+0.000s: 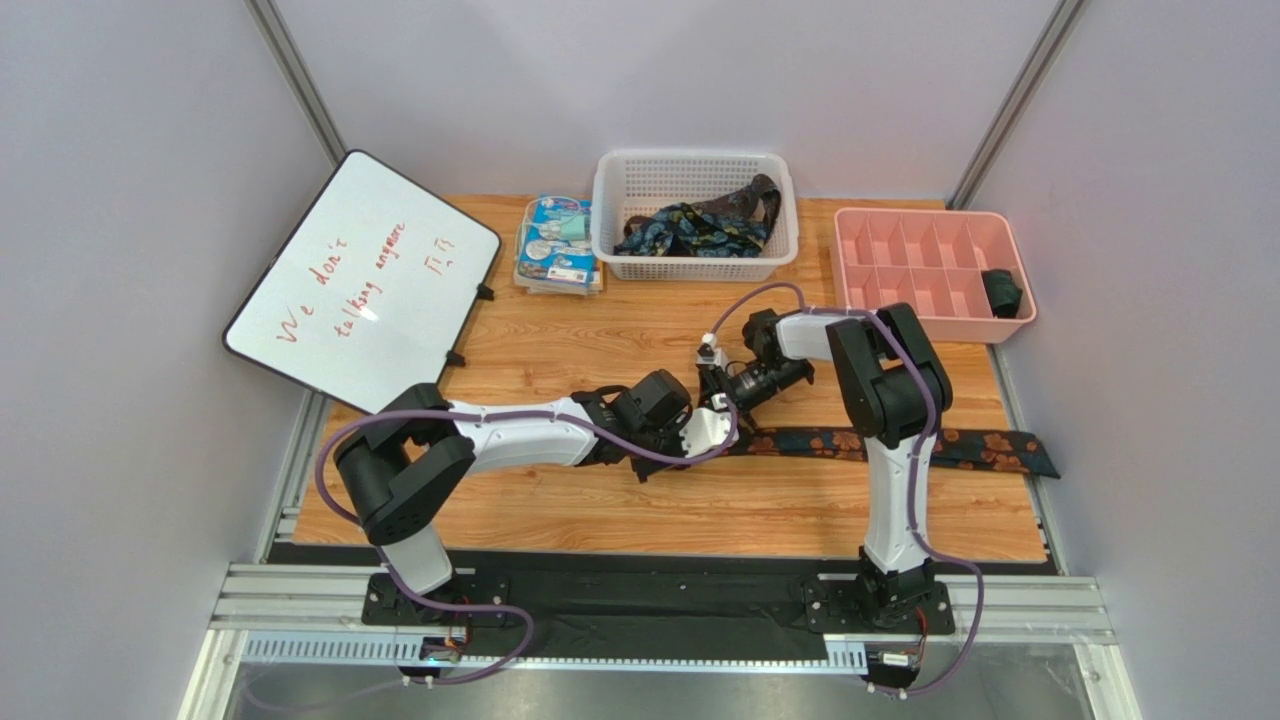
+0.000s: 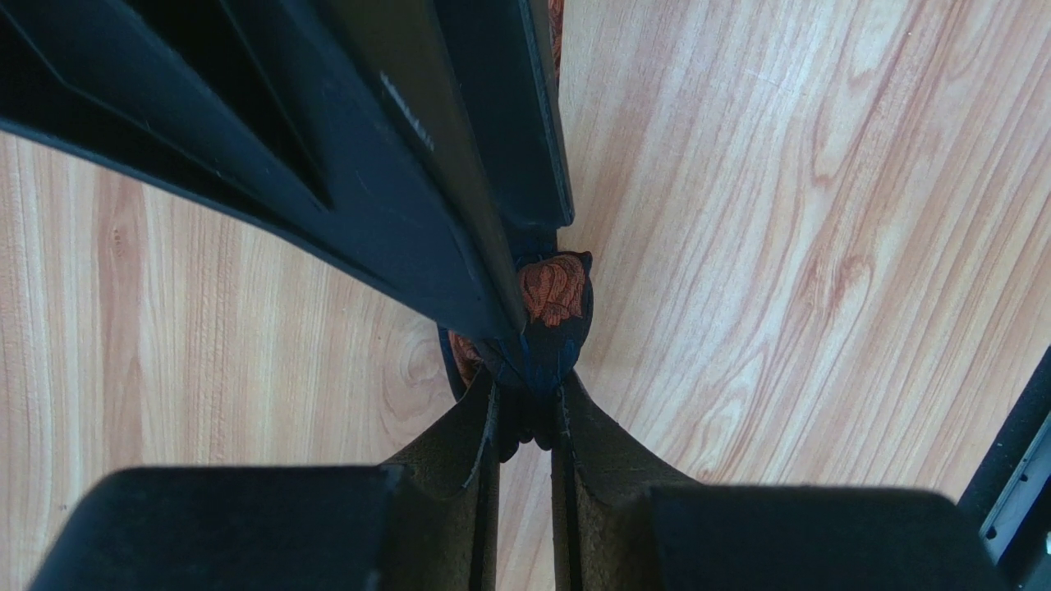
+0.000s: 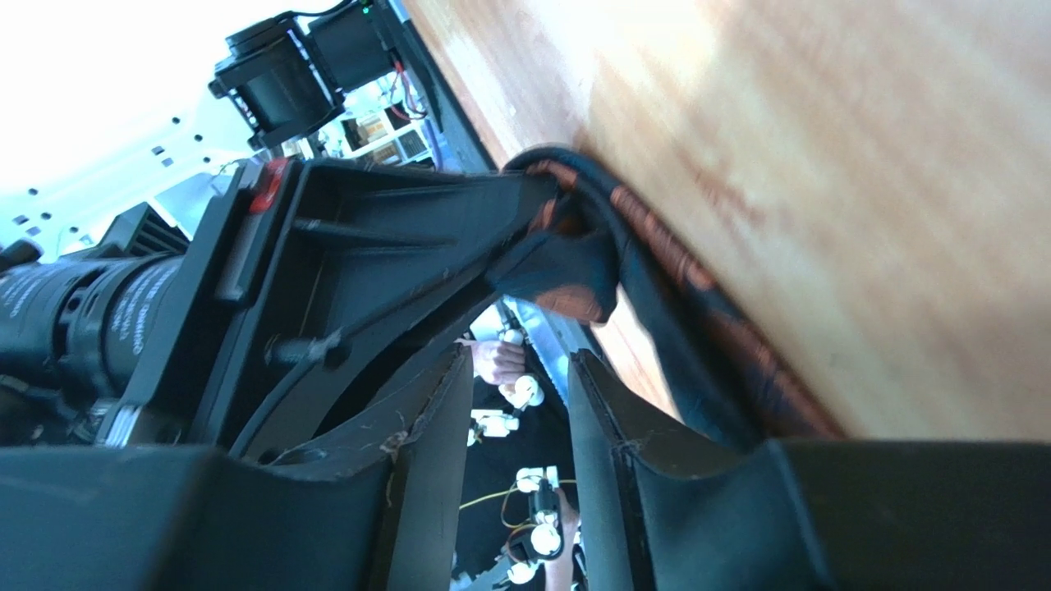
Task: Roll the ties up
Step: Roll the tie at the center of the board.
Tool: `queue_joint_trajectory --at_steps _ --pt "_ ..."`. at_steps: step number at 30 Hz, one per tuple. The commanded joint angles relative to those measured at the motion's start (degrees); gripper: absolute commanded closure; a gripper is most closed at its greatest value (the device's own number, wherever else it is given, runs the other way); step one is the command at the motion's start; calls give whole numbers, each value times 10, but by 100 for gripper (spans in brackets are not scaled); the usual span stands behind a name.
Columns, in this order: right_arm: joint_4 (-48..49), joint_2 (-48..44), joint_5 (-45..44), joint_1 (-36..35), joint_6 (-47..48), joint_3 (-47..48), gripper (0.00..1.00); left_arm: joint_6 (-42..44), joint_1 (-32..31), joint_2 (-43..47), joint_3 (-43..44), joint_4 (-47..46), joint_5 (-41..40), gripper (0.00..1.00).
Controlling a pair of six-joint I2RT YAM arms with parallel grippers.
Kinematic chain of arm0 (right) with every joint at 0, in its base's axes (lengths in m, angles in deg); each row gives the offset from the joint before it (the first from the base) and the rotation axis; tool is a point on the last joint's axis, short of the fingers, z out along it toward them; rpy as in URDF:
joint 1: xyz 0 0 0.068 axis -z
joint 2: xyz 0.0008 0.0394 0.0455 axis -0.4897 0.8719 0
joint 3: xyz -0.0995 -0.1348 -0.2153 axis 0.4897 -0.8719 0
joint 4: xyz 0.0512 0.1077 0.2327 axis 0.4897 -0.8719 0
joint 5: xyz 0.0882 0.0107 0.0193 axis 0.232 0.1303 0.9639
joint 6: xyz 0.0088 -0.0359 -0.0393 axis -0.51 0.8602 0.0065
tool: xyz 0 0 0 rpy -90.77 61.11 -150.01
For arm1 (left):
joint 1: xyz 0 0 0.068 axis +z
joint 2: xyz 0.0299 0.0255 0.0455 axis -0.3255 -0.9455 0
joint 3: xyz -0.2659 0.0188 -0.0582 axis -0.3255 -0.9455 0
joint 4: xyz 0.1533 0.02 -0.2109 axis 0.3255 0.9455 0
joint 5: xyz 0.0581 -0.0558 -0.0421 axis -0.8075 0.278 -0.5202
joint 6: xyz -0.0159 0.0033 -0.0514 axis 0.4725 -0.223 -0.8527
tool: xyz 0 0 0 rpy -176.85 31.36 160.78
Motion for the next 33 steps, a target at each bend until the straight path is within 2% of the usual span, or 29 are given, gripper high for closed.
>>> queue_joint_trajectory --at_steps 1,9,13,19,20,21,24,25,29,32,33 --pt "67 13 9 -19 -43 -1 60 8 -4 -4 4 28 6 89" --pt "151 11 -27 -47 -92 -10 59 2 -4 3 -9 24 27 89" --pt "169 16 -30 -63 -106 -17 65 0 -4 7 -13 24 28 89" --pt "172 43 -30 -71 -112 -15 89 -2 0 11 -12 22 26 88" --pt "172 43 -32 -71 -111 -16 99 -6 0 11 -13 22 26 87" --pt "174 42 -32 -70 -111 -19 100 -9 1 11 -13 24 26 87" --pt "189 41 -33 -66 -113 -27 100 -30 7 29 -25 4 30 68" --pt "195 40 -33 -63 -114 -29 100 -38 10 38 -34 -9 37 56" --pt "218 53 -22 -50 -116 -31 100 -82 44 96 -107 -97 70 42" --pt "222 63 -13 -45 -114 -31 100 -124 67 129 -183 -219 80 29" --pt "224 65 -11 -43 -114 -32 100 -136 72 137 -206 -301 84 23"
